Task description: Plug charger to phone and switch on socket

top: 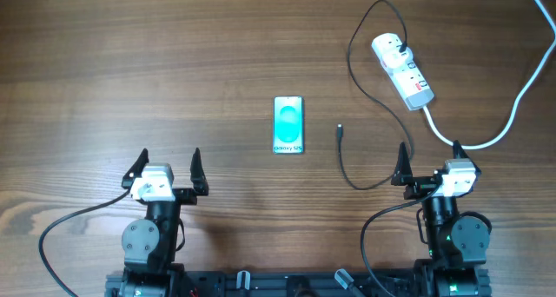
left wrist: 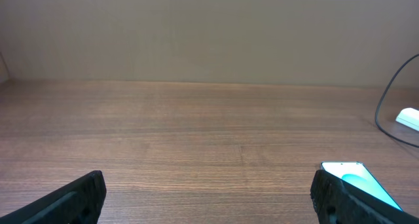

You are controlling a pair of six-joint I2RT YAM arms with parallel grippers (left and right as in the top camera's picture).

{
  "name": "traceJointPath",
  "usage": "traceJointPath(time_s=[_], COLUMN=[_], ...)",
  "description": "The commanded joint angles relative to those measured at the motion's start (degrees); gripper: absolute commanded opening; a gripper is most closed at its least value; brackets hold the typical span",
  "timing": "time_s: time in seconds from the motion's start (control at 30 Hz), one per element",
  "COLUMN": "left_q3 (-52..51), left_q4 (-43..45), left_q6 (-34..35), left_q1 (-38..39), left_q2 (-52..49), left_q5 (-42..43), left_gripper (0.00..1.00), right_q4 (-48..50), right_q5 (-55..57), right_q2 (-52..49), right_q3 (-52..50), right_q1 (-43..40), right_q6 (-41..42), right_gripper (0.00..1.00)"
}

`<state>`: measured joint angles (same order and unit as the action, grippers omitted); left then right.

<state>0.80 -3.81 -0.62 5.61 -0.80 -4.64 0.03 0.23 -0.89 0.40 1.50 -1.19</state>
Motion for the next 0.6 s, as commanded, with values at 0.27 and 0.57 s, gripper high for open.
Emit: traceJointPath(time_s=[0.27,0.57], left_q3=[-0.4,12.2], left_q4=[18.9,32.5], left_q6=[6.4,10.5], left_q1=[-0.2,-0.2], left_q2=[0.4,-1.4], left_q5=[40.5,38.2], left_gripper=[1.0,1.0], right_q4=[0.3,0.3], right_q5=[-0.2,-0.2], right_q2=[0.1,0.1], right_q3=[-0.1,-0.1], right_q1=[-0.3,-0.3], right_q6=[-0.2,-0.2], right_gripper=[1.0,1.0])
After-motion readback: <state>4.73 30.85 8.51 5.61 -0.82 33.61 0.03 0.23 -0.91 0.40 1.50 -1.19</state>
